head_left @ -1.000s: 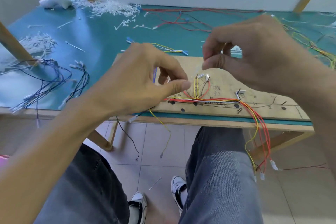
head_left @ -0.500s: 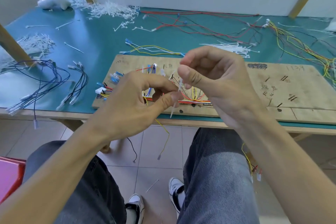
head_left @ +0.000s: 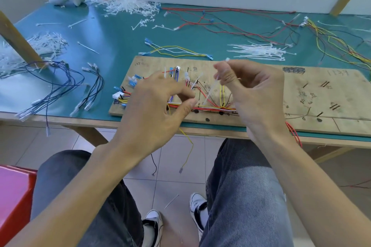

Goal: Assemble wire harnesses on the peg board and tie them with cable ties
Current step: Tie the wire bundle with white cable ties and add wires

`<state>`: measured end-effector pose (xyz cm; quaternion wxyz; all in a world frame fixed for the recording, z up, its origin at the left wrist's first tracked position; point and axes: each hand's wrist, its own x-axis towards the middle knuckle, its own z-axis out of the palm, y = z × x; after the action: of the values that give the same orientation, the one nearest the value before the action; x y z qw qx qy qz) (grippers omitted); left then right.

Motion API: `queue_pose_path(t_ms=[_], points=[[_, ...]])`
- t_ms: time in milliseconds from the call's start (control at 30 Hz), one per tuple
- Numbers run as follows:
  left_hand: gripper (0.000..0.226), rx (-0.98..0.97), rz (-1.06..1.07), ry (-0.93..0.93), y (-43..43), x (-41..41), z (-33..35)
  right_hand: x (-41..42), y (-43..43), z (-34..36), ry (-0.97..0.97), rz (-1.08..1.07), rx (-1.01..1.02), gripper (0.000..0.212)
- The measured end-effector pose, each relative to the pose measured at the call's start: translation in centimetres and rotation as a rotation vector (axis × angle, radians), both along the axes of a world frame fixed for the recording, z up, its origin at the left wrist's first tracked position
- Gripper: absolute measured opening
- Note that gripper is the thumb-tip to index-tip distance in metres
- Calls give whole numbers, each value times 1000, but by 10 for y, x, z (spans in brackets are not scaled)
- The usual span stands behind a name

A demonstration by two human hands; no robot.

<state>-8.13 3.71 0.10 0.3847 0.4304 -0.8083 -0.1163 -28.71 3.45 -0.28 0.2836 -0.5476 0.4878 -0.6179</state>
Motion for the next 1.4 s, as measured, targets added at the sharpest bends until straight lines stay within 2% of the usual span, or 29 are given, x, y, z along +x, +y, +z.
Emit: queue_pose_path(t_ms=[167,300,400,500,633,800,1067,1233,1400], points=[[6,-98,-3,-227,6,8,-13,5,-18,-10,232,-196,-75,18],[18,-185,19,-331,17,4,-22,11,-21,-18,338,-179,-115,14],[19,-216,9,-378,16,6,-23,12,-22,-18,321,-133,-127,12],[19,-201,10,-382,14,7,-22,10,-25,-13,184,-130,-128,11],[17,-179,-4,-374,14,5,-22,9,-28,-8,124,-94,-96,10],[13,-150,-20,-375,13,7,-22,11,-29,-14,310,-23,33,5],[10,-144,-34,-364,8,9,-23,12,-21,-10,660,114,33,6],[10,-111,-36,-293,9,10,-24,3,-21,-6,707,63,-3,9],[9,-96,-48,-305,7,9,-20,7,-14,-8,729,127,15,10]])
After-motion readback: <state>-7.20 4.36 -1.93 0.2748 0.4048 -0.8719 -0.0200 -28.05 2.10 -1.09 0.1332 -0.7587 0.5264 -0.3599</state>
